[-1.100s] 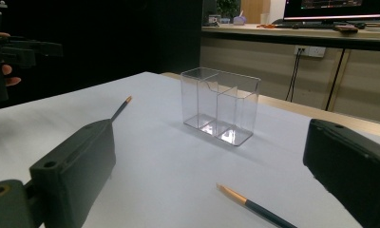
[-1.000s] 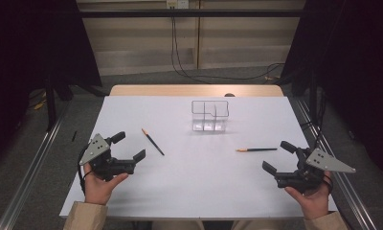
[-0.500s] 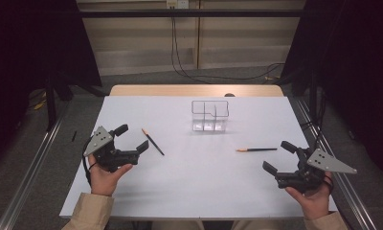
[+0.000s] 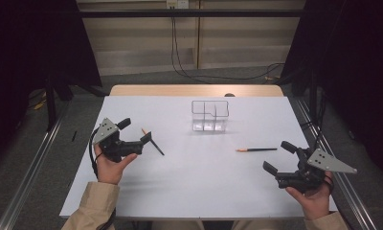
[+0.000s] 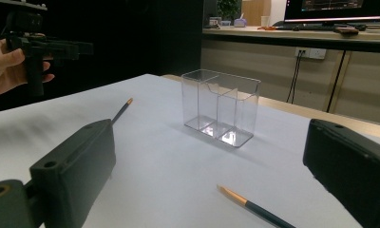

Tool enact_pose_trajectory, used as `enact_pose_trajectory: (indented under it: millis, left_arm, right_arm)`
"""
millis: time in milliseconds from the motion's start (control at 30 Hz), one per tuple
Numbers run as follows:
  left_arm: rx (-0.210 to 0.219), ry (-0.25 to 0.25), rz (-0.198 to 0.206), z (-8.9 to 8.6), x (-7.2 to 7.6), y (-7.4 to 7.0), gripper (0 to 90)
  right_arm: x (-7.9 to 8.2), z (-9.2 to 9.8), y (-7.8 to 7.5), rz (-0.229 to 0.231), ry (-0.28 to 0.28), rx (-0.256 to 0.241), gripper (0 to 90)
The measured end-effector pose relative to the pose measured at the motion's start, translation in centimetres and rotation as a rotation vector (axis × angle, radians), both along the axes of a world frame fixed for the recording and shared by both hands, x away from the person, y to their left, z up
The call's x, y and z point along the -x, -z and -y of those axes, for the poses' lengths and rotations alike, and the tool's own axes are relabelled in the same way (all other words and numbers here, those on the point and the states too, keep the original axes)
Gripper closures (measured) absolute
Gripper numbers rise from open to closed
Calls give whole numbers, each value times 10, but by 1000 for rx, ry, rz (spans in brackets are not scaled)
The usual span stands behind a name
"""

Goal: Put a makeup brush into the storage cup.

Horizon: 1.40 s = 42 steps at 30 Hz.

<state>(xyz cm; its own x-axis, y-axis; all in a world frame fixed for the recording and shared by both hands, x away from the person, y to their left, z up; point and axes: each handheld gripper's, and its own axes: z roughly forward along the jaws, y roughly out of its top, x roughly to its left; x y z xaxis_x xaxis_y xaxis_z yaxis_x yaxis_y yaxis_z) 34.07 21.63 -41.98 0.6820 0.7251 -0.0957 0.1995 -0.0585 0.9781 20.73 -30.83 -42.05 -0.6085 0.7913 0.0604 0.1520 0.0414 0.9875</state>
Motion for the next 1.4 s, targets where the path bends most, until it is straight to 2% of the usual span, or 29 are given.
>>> enact_pose_trajectory:
  millis: [167,633,967,1300,1400]
  left_arm:
    - [18,-30,-20,-2,-8,2,11]
    - [19,-73,-78,3,-31,10,11]
    - [-17,-125,-167,5,-45,20,11]
    - [-50,-136,-188,12,-54,25,11]
    - [-70,-150,-220,17,-58,27,12]
  right_arm:
    - [0,0,0,0,-5,4,29]
    - [-1,-1,1,-1,-12,13,29]
    - [-1,-2,2,-3,-19,8,29]
    - [-1,-3,2,-1,-26,14,29]
    - [-1,-2,2,-4,-25,16,29]
